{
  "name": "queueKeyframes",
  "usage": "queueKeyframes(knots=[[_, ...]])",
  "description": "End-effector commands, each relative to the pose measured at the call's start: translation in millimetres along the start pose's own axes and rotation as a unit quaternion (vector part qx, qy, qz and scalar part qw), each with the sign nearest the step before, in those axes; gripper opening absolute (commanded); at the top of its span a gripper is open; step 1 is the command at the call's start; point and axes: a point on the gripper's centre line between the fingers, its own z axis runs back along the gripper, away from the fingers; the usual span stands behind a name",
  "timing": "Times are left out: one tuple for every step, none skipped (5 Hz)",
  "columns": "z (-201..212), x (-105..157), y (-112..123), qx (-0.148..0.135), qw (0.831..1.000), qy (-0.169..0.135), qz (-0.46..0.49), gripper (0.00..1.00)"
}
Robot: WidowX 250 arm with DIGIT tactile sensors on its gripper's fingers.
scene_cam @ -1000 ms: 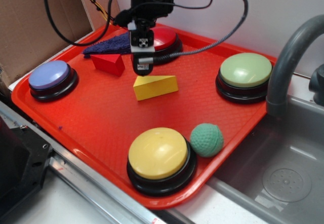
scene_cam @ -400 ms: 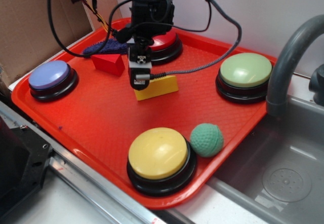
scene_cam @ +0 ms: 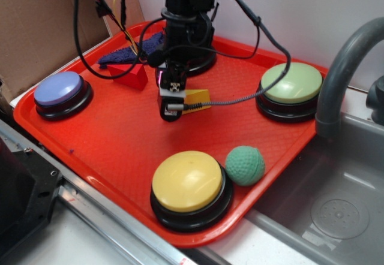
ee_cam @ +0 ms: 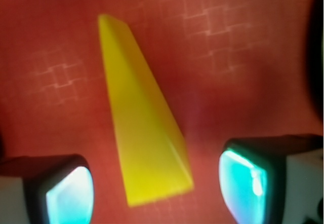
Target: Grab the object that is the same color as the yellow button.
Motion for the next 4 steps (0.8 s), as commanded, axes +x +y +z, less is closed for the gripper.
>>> queueKeyframes(knots=[[-3.5, 11.5, -1.9, 0.016, 1.0, 0.0, 0.006, 0.0], [-5.0, 9.6, -3.0, 0.017, 1.0, 0.0, 0.005, 0.0], [24.5, -7.4, -6.5, -0.001, 0.999, -0.024, 0.036, 0.0], [65.6, -41.9, -10.0, -0.023, 0.985, -0.079, 0.15, 0.0]])
